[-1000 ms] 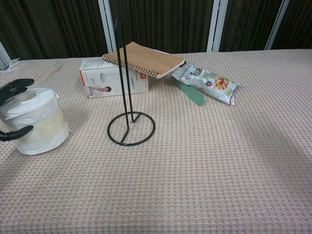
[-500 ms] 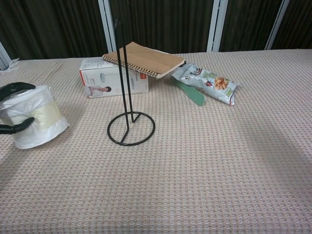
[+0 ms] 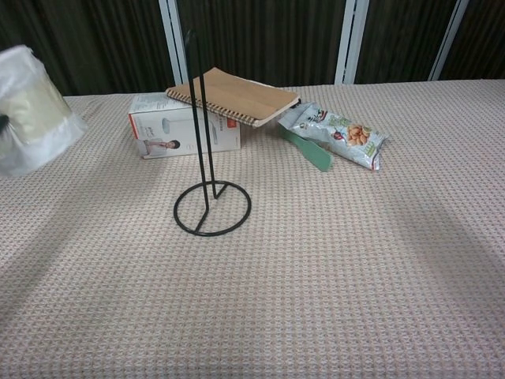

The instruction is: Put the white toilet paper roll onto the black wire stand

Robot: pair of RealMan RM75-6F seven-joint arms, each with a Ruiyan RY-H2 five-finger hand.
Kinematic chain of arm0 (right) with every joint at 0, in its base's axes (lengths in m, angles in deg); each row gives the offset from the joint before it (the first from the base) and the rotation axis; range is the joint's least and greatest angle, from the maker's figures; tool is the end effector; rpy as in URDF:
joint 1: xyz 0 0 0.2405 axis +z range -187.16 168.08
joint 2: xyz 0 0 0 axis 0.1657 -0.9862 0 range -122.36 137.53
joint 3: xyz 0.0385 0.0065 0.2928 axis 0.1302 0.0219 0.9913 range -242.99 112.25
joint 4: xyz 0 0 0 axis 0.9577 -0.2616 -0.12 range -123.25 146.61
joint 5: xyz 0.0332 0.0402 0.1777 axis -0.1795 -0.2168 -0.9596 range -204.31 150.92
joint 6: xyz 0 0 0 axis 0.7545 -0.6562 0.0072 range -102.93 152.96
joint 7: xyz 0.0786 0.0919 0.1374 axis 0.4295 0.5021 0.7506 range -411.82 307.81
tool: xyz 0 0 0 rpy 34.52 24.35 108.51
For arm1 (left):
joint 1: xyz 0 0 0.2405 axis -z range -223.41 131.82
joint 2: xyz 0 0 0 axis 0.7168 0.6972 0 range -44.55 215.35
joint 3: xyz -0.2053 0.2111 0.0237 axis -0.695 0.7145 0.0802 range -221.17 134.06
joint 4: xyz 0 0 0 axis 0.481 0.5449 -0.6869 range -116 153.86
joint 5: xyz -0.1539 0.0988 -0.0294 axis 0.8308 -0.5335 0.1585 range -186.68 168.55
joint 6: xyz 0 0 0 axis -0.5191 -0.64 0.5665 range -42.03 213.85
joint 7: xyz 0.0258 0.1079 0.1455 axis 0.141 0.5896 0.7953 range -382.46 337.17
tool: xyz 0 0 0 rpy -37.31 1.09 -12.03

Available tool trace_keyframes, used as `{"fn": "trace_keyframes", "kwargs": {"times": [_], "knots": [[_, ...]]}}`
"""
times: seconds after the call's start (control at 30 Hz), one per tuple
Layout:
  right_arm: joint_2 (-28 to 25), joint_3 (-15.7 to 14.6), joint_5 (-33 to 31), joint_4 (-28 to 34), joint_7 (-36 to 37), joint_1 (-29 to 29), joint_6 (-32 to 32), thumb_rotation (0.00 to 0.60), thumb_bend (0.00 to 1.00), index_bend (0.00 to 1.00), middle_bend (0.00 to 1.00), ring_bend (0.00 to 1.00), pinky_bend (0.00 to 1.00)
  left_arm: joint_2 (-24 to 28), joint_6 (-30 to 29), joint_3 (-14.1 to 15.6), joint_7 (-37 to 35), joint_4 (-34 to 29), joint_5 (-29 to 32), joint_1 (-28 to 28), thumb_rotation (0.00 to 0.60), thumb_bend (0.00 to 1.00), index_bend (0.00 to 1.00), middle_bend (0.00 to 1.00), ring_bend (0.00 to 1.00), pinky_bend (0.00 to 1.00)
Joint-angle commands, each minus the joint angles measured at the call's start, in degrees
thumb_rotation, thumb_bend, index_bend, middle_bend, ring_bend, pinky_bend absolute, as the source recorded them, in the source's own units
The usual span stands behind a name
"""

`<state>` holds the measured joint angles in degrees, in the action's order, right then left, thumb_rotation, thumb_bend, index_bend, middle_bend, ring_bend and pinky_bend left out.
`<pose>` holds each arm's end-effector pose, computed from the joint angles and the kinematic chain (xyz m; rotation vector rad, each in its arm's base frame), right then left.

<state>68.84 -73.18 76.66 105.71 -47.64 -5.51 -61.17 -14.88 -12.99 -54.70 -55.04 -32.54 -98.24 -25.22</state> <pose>-0.3027 -0.1713 0.1661 1.7039 -0.9842 0.9786 -0.2794 0.3194 0.0874 -1.1737 -0.8388 -1.7166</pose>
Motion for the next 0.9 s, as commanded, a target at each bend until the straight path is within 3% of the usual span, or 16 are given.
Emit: {"fn": "trace_keyframes", "kwargs": {"times": [0.03, 0.2, 0.37, 0.63, 0.9], "knots": [[-0.16, -0.08, 0.27, 0.10, 0.28, 0.07, -0.03, 0.600, 0.11, 0.00, 0.00, 0.00, 0.00, 6.27, -8.00, -3.99, 2.70, -13.66, -3.98, 0.76, 0.600, 0.90, 0.69, 0.88, 0.82, 1.00], [-0.07, 0.07, -0.40, 0.10, -0.39, 0.08, 0.63, 0.600, 0.11, 0.00, 0.00, 0.00, 0.00, 12.63, -7.18, -7.04, 9.70, -32.40, -4.81, 2.22, 0.600, 0.90, 0.69, 0.88, 0.82, 1.00], [-0.21, 0.08, -1.73, 1.55, -2.70, 0.30, 2.66, 0.600, 0.11, 0.00, 0.00, 0.00, 0.00, 14.58, -1.70, -8.98, 18.56, -43.55, -5.07, 5.84, 0.600, 0.90, 0.69, 0.88, 0.82, 1.00], [-0.63, 0.21, -2.12, 1.88, -2.57, 0.16, 2.55, 0.600, 0.11, 0.00, 0.00, 0.00, 0.00, 11.86, 0.60, -9.22, 26.41, -46.01, -7.59, 9.10, 0.600, 0.90, 0.69, 0.88, 0.82, 1.00], [-2.00, 0.83, -3.56, 2.80, -1.79, -0.34, 1.82, 0.600, 0.11, 0.00, 0.00, 0.00, 0.00, 5.07, 8.94, -10.31, 35.61, -44.94, -2.72, 15.19, 0.600, 0.91, 0.69, 0.88, 0.82, 1.00]]}}
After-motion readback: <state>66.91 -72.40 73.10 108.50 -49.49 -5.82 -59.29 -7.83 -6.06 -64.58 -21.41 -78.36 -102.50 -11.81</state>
